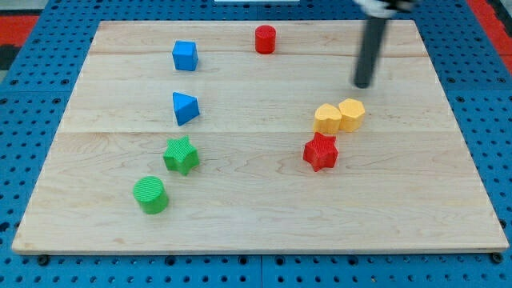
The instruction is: Place the yellow hexagon parallel to red circle
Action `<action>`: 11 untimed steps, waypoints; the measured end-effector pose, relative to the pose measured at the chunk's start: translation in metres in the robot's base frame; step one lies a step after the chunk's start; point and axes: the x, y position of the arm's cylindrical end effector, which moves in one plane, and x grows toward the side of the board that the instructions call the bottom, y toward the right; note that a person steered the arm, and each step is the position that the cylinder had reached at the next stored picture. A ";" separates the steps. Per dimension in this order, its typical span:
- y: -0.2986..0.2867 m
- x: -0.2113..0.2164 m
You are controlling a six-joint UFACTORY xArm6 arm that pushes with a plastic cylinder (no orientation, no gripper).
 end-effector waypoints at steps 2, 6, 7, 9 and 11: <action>-0.045 0.075; -0.111 0.035; -0.140 0.003; -0.141 -0.021; -0.178 -0.042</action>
